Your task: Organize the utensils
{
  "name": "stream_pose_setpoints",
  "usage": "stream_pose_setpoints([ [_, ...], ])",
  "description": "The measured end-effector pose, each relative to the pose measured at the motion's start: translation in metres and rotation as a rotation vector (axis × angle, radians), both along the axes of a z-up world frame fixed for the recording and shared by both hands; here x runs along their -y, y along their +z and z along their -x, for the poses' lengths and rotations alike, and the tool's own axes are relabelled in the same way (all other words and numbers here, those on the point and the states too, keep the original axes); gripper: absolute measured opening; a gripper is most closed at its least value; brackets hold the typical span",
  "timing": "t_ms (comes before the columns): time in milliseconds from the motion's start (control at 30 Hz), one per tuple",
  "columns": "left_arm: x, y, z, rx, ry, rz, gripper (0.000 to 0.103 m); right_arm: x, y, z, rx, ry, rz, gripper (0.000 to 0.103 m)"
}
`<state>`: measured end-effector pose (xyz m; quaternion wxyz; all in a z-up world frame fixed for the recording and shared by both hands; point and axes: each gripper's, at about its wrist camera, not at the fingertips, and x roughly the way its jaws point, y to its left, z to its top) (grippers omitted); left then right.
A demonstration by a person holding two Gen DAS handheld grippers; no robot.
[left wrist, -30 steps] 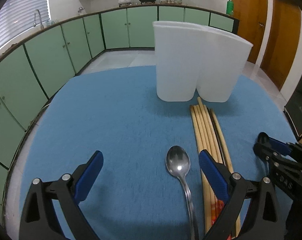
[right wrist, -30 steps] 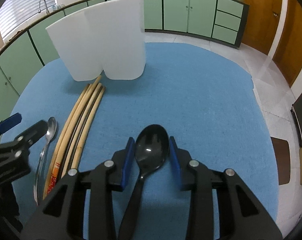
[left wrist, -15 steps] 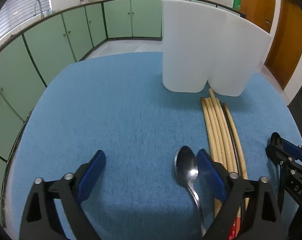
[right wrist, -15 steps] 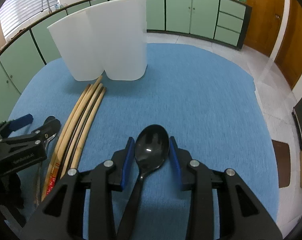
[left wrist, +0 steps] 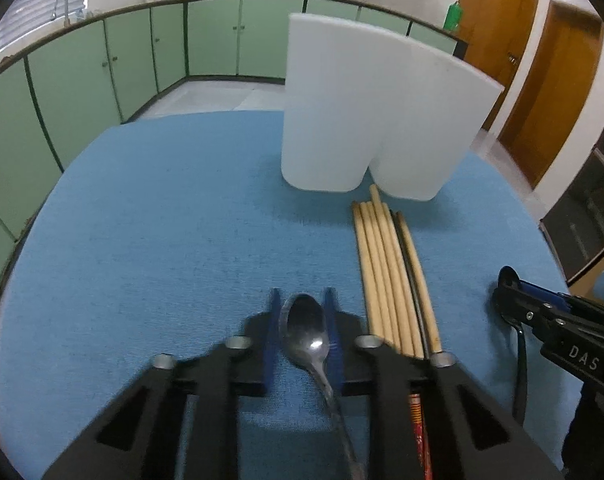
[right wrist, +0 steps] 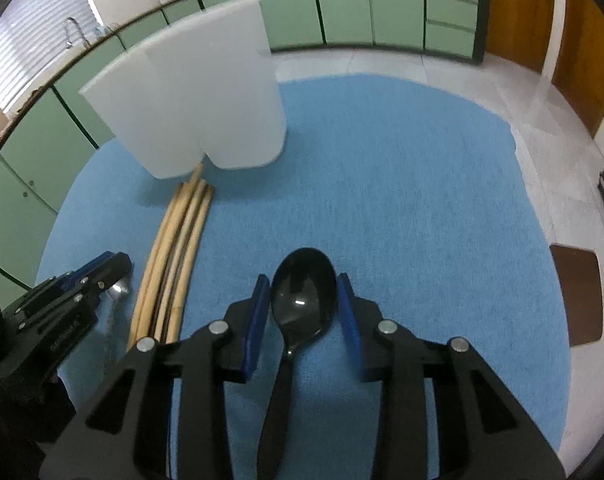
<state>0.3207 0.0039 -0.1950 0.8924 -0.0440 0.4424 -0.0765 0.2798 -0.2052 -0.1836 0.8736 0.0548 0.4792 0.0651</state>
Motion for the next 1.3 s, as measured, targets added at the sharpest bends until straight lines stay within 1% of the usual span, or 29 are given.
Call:
stream_pose_setpoints([
  [67, -0.006, 0.007, 0.006, 0.036, -0.008, 0.03, 0.005, 0.0, 0.004, 0.007, 0.053, 0.011, 0.009, 0.033],
  [133, -0.009, 0.014, 0.012, 0.078, -0.025, 0.032, 0.005, 0.003, 0.01, 0.013, 0.105, 0.017, 0.003, 0.033],
  [167, -0.01, 0.017, 0.017, 0.1, -0.034, 0.038, 0.005, 0.005, 0.01, 0.014, 0.115, 0.018, -0.003, 0.033],
  [400, -0.008, 0.017, 0.027, 0.142, -0.073, 0.05, 0.0, 0.012, 0.007, 0.014, 0.106, 0.018, -0.023, 0.033],
  [467, -0.008, 0.02, 0.029, 0.158, -0.08, 0.055, 0.0, 0.012, 0.01, 0.015, 0.114, 0.018, -0.027, 0.033],
  [500, -0.007, 0.024, 0.031, 0.18, -0.088, 0.049, 0.0, 0.01, 0.011, 0.019, 0.121, 0.018, -0.026, 0.033],
  [600, -0.002, 0.04, 0.037, 0.269, -0.105, 0.018, 0.0, 0.012, 0.027, 0.02, 0.191, 0.02, -0.025, 0.032],
  [633, -0.002, 0.047, 0.04, 0.311, -0.107, 0.012, 0.0, 0.011, 0.031, 0.02, 0.208, 0.02, -0.025, 0.032],
  [767, -0.005, 0.069, 0.047, 0.436, -0.098, 0.005, 0.0, 0.013, 0.061, 0.019, 0.338, 0.027, -0.043, 0.032],
  [833, -0.007, 0.086, 0.047, 0.515, -0.086, 0.009, 0.0, 0.014, 0.079, 0.015, 0.408, 0.029, -0.054, 0.032],
  [900, -0.006, 0.105, 0.047, 0.586, -0.078, 0.013, 0.0, 0.016, 0.1, 0.005, 0.478, 0.028, -0.067, 0.032],
  [933, -0.006, 0.115, 0.046, 0.623, -0.076, 0.009, 0.0, 0.015, 0.107, 0.0, 0.499, 0.028, -0.072, 0.032],
  [967, -0.005, 0.127, 0.041, 0.667, -0.073, 0.003, 0.0, 0.015, 0.115, -0.006, 0.519, 0.029, -0.075, 0.032],
  [1000, -0.004, 0.135, 0.036, 0.695, -0.07, 0.001, 0.0, 0.013, 0.126, -0.016, 0.554, 0.031, -0.075, 0.032],
  [1067, -0.001, 0.153, 0.022, 0.748, -0.067, 0.002, 0.0, 0.011, 0.139, -0.029, 0.602, 0.028, -0.066, 0.032],
  [1100, -0.001, 0.16, 0.015, 0.763, -0.068, 0.009, 0.0, 0.009, 0.147, -0.039, 0.626, 0.028, -0.067, 0.032],
  [1200, 0.0, 0.177, -0.005, 0.784, -0.075, 0.025, 0.0, 0.01, 0.157, -0.06, 0.64, 0.025, -0.07, 0.032],
  [1233, 0.001, 0.179, -0.012, 0.764, -0.082, 0.022, 0.0, 0.009, 0.158, -0.067, 0.63, 0.03, -0.066, 0.032],
  [1300, -0.003, 0.178, -0.016, 0.711, -0.094, 0.059, 0.0, 0.011, 0.154, -0.07, 0.609, 0.035, -0.078, 0.032],
])
